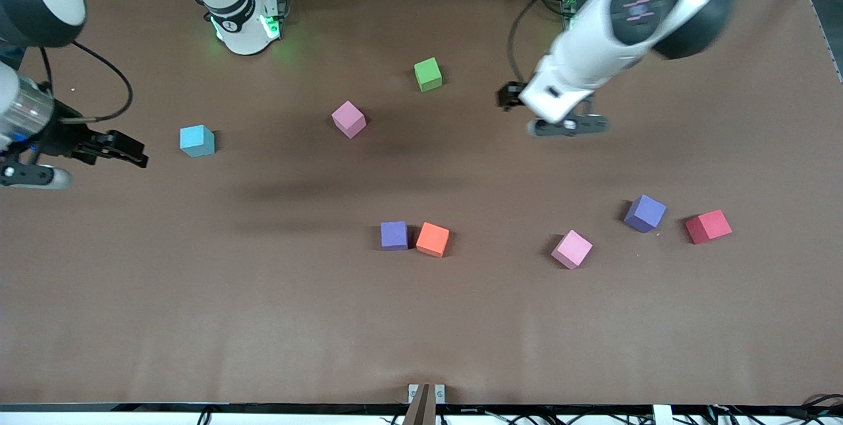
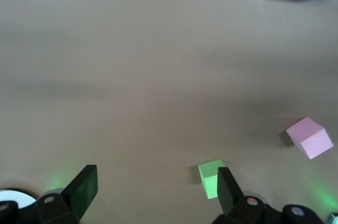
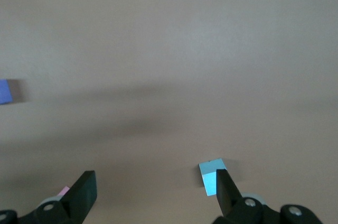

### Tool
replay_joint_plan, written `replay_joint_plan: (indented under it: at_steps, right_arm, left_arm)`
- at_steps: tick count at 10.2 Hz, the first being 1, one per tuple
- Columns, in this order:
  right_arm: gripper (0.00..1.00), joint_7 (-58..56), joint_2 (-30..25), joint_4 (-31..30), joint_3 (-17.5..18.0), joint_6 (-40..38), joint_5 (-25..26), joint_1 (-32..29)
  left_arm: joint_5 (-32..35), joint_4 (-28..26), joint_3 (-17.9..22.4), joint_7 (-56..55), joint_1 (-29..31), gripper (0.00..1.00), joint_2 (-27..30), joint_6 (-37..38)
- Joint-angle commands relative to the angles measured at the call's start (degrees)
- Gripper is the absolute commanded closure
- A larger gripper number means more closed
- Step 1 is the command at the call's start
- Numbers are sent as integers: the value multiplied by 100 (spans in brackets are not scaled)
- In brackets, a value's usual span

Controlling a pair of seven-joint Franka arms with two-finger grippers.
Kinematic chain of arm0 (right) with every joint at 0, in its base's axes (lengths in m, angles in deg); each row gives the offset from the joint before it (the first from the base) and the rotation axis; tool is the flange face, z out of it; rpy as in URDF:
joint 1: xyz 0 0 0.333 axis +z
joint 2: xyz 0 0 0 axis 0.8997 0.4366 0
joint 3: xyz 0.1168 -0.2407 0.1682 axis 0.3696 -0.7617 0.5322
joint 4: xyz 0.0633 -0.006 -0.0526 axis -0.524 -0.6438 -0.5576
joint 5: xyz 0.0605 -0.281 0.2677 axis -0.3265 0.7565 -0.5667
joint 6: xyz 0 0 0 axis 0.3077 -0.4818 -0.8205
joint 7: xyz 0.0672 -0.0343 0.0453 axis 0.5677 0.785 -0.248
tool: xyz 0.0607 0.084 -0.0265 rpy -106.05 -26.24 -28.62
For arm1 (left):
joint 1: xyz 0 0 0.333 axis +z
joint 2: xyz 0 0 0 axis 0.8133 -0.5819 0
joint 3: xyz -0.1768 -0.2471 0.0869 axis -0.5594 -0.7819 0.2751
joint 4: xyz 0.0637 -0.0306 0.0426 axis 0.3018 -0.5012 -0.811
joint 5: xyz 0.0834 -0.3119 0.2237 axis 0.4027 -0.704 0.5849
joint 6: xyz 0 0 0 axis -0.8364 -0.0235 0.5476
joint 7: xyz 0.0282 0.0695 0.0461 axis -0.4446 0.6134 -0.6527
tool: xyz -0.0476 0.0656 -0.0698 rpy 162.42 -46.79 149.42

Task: Arrange blocks into number 1
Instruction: 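Reach the green block with the left gripper while the right gripper moves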

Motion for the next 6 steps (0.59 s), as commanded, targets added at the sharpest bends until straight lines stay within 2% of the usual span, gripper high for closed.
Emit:
replay_joint_plan:
  at_steps: [1,2,4,6]
  right_arm:
    - [0,-52,-129,-511,-17,115,-52,202]
    - [0,-52,-94,-687,-17,185,-52,255]
    - [0,-52,47,-960,-8,360,-52,369]
    - [0,35,91,-1258,-8,676,-514,554]
  left_arm:
    - [-234,-634,-44,-660,-684,0,-54,-573]
    - [-253,-775,-315,-993,-834,0,-203,-871]
    - [-253,-1126,-597,-1513,-1133,0,-432,-1591]
    - [-253,-1190,-678,-2066,-1537,0,-861,-2172]
